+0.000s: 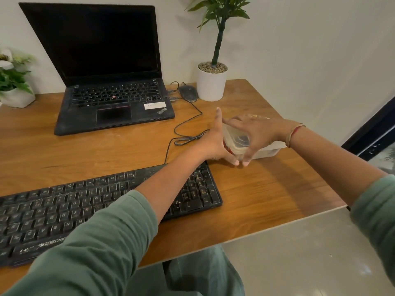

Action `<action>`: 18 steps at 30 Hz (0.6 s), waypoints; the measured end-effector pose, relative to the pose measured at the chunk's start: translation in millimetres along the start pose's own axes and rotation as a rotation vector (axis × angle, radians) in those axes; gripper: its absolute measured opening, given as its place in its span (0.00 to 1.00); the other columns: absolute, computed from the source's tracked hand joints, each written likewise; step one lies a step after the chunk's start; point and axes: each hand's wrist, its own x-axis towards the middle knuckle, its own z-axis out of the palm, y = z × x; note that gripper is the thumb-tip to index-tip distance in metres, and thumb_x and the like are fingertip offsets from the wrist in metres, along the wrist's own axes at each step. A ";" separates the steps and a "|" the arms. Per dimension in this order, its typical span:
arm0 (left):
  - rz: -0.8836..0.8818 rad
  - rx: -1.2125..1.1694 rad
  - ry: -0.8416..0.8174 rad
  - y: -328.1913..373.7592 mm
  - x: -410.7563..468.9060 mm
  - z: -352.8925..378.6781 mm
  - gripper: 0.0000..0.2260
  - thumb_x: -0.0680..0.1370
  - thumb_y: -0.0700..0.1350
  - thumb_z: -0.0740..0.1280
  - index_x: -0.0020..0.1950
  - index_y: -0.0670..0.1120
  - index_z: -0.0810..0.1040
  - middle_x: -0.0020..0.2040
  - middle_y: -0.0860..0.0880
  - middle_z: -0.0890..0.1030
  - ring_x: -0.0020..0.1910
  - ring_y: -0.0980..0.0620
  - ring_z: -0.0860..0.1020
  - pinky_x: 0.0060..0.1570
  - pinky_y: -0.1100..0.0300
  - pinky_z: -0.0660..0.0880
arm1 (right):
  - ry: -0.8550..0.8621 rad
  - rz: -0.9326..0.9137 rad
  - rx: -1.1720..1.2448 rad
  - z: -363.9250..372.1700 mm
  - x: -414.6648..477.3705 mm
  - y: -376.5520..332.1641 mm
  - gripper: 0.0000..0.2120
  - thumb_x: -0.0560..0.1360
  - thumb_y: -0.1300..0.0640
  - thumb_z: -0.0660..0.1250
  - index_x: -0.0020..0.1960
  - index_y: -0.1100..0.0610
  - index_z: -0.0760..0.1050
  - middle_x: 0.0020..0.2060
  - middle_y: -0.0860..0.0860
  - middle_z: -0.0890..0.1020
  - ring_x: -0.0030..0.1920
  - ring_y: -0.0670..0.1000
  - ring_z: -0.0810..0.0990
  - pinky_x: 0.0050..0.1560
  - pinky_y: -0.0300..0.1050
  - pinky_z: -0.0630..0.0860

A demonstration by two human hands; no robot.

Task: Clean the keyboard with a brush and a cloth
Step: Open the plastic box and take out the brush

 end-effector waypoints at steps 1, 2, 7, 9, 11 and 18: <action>0.012 -0.007 0.016 0.1 -0.2 1.8 0.69 0.62 0.43 0.83 0.74 0.51 0.24 0.80 0.45 0.46 0.76 0.47 0.58 0.62 0.63 0.61 | 0.021 -0.011 0.031 0.2 -0.6 1.6 0.64 0.55 0.34 0.78 0.74 0.36 0.36 0.75 0.48 0.53 0.74 0.56 0.54 0.73 0.58 0.54; 0.021 -0.008 0.041 0.0 -0.3 3.2 0.68 0.63 0.43 0.82 0.74 0.51 0.25 0.80 0.45 0.46 0.76 0.47 0.59 0.60 0.64 0.61 | 0.042 -0.022 0.059 0.3 -1.3 3.4 0.64 0.54 0.32 0.77 0.74 0.35 0.36 0.75 0.48 0.54 0.74 0.56 0.54 0.73 0.58 0.54; 0.013 -0.006 0.084 -0.4 -1.2 4.3 0.66 0.64 0.43 0.82 0.75 0.50 0.25 0.80 0.44 0.49 0.74 0.46 0.64 0.57 0.63 0.63 | 0.085 -0.046 0.170 -8.5 -8.1 10.9 0.63 0.50 0.29 0.74 0.72 0.30 0.36 0.76 0.46 0.52 0.75 0.56 0.52 0.73 0.62 0.54; 0.001 0.008 0.075 0.4 -2.1 4.4 0.66 0.65 0.44 0.81 0.75 0.50 0.26 0.80 0.45 0.49 0.74 0.45 0.63 0.57 0.63 0.64 | 0.149 -0.042 0.204 -17.6 -15.9 15.4 0.61 0.52 0.30 0.75 0.73 0.32 0.39 0.76 0.44 0.52 0.75 0.55 0.53 0.72 0.61 0.56; -0.017 0.018 0.066 0.2 -1.5 5.1 0.65 0.65 0.44 0.81 0.75 0.51 0.26 0.80 0.45 0.51 0.74 0.45 0.63 0.59 0.61 0.64 | 0.270 -0.037 0.181 -26.3 -26.6 14.8 0.60 0.53 0.30 0.73 0.74 0.35 0.41 0.75 0.46 0.54 0.73 0.55 0.55 0.71 0.60 0.58; -0.052 -0.056 0.073 -0.2 -7.3 3.4 0.63 0.65 0.45 0.81 0.77 0.49 0.31 0.80 0.45 0.51 0.78 0.46 0.55 0.73 0.53 0.57 | 0.874 -0.428 0.884 -23.8 -55.6 -30.0 0.58 0.61 0.39 0.76 0.78 0.56 0.47 0.75 0.55 0.55 0.72 0.52 0.63 0.70 0.51 0.65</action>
